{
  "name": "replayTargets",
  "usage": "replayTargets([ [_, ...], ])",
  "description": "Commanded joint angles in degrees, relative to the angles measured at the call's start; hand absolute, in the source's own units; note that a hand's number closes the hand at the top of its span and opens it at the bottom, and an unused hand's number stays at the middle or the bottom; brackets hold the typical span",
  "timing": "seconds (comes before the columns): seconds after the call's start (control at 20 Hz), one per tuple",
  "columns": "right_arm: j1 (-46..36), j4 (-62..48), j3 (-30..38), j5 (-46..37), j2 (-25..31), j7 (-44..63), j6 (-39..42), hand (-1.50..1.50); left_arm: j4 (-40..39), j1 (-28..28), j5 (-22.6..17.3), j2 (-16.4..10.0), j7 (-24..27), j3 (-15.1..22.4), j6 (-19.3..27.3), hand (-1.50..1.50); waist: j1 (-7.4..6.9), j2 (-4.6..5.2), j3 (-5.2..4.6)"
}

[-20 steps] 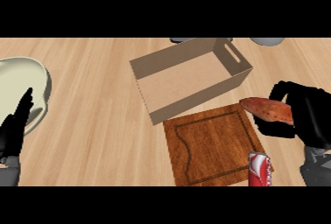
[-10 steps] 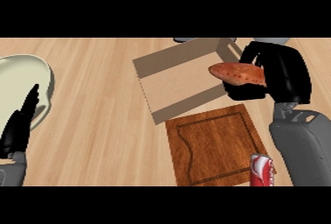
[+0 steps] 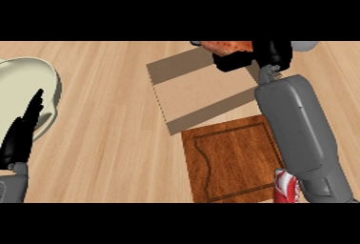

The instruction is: Pick the sweet potato from the cutting board and place it in the cardboard box

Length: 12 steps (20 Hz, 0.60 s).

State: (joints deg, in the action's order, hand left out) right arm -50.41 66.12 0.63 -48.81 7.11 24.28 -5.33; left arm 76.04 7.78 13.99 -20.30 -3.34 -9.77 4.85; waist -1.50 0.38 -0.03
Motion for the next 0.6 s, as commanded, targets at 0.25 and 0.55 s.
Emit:
replayTargets([
  [0.25,-15.2,-30.0,6.3,-0.1,-3.0,-6.3,-11.4,1.50,1.1,0.1,2.6,2.1,-0.7,2.1,1.4,0.00,-1.31,0.58,0.03],
  [0.55,-18.9,-42.5,8.9,-2.2,-2.8,-4.9,-19.8,1.50,1.5,0.5,0.7,1.5,0.3,1.7,-1.2,0.00,-2.79,1.15,0.04],
])
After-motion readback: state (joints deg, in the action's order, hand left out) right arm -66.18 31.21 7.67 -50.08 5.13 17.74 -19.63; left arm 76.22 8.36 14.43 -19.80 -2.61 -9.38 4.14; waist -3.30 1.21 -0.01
